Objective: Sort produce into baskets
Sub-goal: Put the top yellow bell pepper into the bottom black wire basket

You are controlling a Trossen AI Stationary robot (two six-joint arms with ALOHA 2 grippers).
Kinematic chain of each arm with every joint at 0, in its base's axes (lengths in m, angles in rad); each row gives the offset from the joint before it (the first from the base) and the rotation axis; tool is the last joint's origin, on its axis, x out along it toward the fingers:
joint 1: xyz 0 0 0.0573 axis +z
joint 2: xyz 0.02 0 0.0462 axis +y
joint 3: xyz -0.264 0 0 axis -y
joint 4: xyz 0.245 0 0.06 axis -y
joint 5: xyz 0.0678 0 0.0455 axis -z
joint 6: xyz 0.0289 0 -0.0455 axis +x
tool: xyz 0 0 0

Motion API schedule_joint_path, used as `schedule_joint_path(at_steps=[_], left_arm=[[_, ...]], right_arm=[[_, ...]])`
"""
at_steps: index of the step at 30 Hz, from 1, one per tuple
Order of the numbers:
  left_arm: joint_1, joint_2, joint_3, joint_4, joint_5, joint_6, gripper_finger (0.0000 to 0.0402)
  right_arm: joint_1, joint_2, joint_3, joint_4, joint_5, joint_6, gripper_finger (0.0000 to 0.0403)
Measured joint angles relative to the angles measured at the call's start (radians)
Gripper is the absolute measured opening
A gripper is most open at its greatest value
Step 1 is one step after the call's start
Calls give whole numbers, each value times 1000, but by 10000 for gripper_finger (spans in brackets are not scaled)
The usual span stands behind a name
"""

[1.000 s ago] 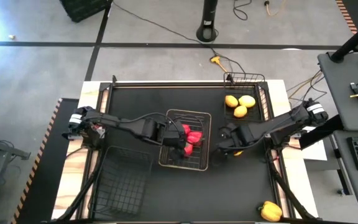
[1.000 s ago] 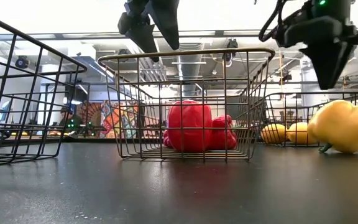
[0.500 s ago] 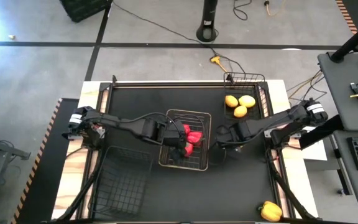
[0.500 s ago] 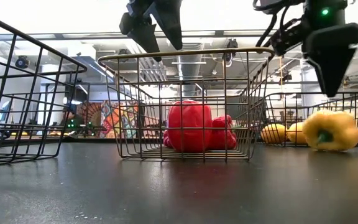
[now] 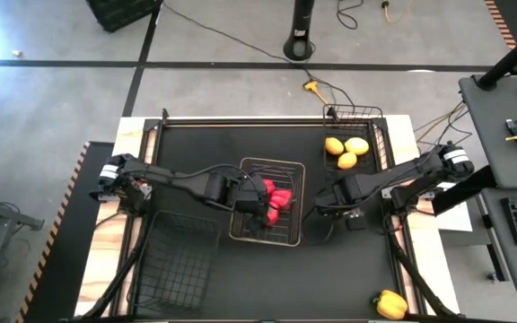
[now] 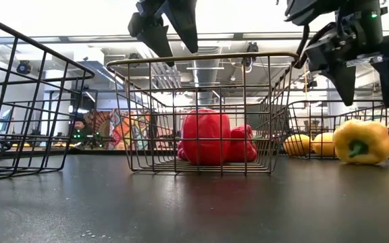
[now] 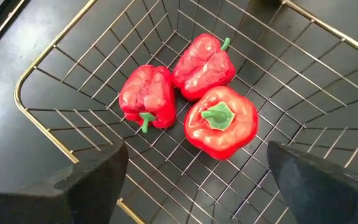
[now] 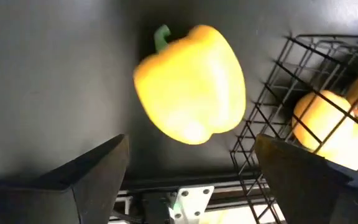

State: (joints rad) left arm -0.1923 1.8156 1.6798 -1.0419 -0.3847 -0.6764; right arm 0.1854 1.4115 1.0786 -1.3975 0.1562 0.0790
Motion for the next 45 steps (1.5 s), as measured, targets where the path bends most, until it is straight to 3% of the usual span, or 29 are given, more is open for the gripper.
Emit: schedule_joint_path(at_steps=[7,14,25,32,40,45], left_arm=[[-1,0,0,1,-14,-2,364],[-1,0,0,2,-27,-22,364],[-3,0,0,2,-27,-22,364],[-3,0,0,2,-27,-22,364],[-4,0,-1,2,-27,-39,364],[-4,0,-1,2,-27,-40,364]], right_arm=[[-2,-1,-51,8,-34,-212,345],[-3,4,-150,63,-18,-281,361],[-3,4,-49,75,49,-345,362],[-6,4,-68,89,17,-689,362],[-23,17,-80,267,-10,-844,350],[-26,75,-83,253,-25,-870,336]])
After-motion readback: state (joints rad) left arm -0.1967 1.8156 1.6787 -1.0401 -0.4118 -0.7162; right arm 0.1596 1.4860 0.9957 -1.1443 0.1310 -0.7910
